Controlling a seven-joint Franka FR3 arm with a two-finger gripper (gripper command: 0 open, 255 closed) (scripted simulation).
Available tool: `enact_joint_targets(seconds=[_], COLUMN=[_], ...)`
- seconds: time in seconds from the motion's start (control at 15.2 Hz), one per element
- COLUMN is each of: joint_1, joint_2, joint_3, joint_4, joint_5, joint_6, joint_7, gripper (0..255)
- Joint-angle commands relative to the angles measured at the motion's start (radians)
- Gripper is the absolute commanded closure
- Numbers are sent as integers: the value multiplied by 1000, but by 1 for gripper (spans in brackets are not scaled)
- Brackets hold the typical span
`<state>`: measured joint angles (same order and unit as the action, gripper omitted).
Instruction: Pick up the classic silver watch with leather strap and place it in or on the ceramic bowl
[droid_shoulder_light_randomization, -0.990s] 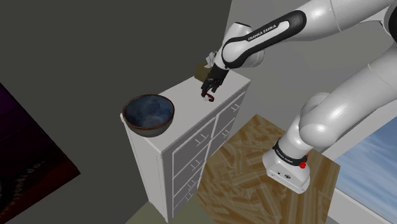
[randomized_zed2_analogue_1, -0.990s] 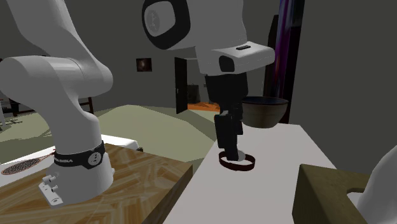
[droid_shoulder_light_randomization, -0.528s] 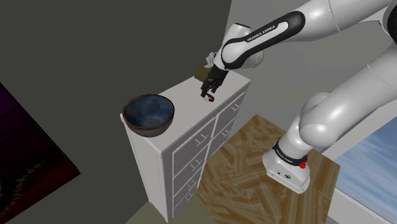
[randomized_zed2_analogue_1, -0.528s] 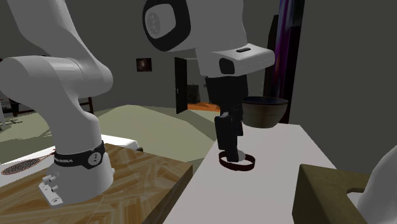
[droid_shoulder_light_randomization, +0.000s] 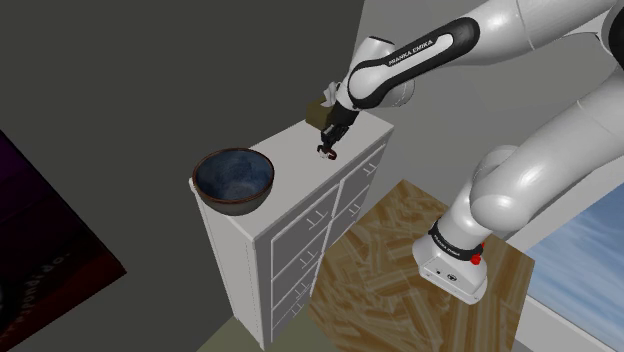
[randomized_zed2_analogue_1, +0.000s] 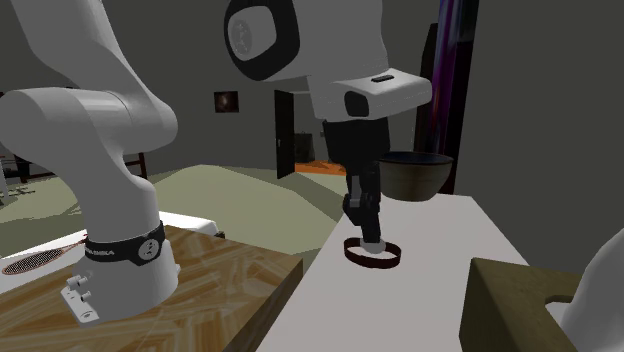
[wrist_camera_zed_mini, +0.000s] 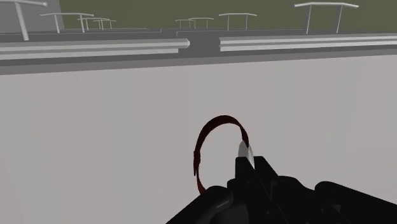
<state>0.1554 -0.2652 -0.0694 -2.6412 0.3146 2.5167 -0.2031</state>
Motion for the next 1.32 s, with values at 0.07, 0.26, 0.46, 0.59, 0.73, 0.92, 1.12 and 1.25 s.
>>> enact_joint_targets(seconds=[0.07,0.26,0.46,0.59,0.73,0.92,1.12,1.25], joint_1=[0,-8,-15,-19,-23,-28,-32,-34], joint_2=[0,-32,-61,-79,-96,-119,-139,-151], joint_3=[0,4,7,9,11,13,14,15], joint_4=[0,15,33,46,60,83,108,126], joint_5=[0,-20,-36,-46,-55,-66,-76,-82], joint_6=[0,-46,-92,-122,-152,-197,-241,-270], joint_7=[0,20,38,49,59,73,85,93], gripper=[255,255,255,255,255,255,255,255])
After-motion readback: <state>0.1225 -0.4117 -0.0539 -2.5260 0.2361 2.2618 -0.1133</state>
